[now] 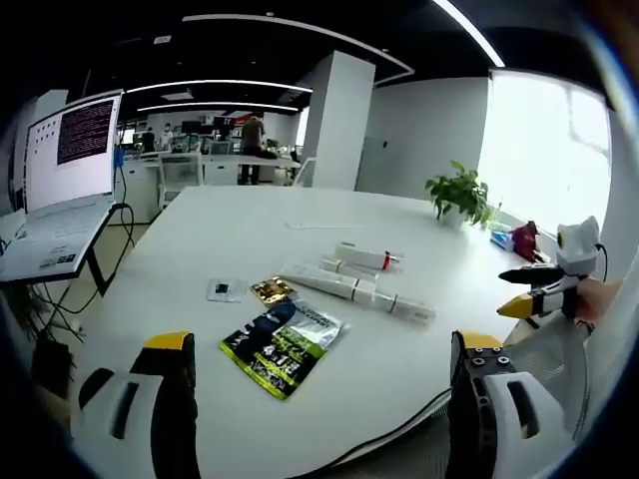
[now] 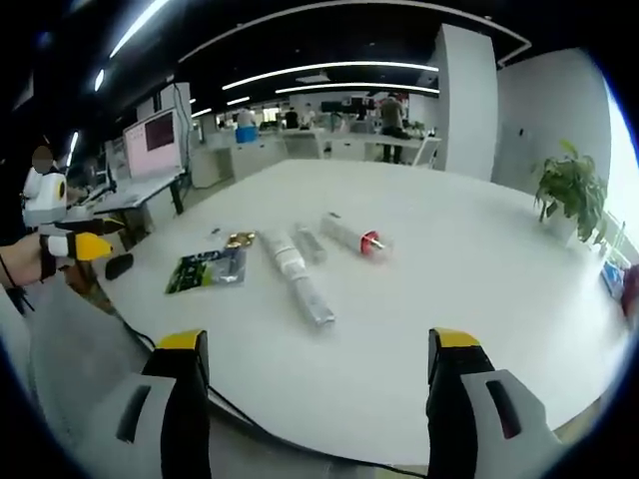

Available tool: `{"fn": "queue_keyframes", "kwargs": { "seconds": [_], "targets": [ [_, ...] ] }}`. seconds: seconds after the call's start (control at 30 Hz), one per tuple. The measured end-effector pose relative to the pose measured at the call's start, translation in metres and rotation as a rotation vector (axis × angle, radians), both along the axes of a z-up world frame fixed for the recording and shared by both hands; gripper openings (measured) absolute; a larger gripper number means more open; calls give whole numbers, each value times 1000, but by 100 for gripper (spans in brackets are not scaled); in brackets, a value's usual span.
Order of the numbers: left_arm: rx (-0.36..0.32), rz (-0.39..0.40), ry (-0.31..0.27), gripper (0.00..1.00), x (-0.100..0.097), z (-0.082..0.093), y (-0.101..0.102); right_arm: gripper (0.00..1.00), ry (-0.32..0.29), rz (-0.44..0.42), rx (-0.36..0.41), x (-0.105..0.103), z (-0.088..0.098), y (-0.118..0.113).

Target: Arrange the skincare products in the storage area until every visible bottle or jar stands upright without overlapping.

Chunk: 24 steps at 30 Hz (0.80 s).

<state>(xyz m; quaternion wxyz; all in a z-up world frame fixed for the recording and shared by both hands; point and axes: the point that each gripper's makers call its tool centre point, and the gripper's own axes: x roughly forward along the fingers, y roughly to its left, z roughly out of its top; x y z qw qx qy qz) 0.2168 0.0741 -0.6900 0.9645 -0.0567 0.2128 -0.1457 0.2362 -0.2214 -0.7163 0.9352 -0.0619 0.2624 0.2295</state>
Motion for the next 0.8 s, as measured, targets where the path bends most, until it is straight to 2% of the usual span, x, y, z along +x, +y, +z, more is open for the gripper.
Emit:
{"fn": "queue_keyframes", "kwargs": {
  "seconds": [0.6, 0.8],
  "targets": [
    [-15, -12, 7, 98, -1, -1, -1, 89, 20, -12, -10, 1, -3, -2],
    [-23, -13, 11, 99, -1, -1, -1, 89, 44, 4, 1, 1, -5, 0]
  ]
}}
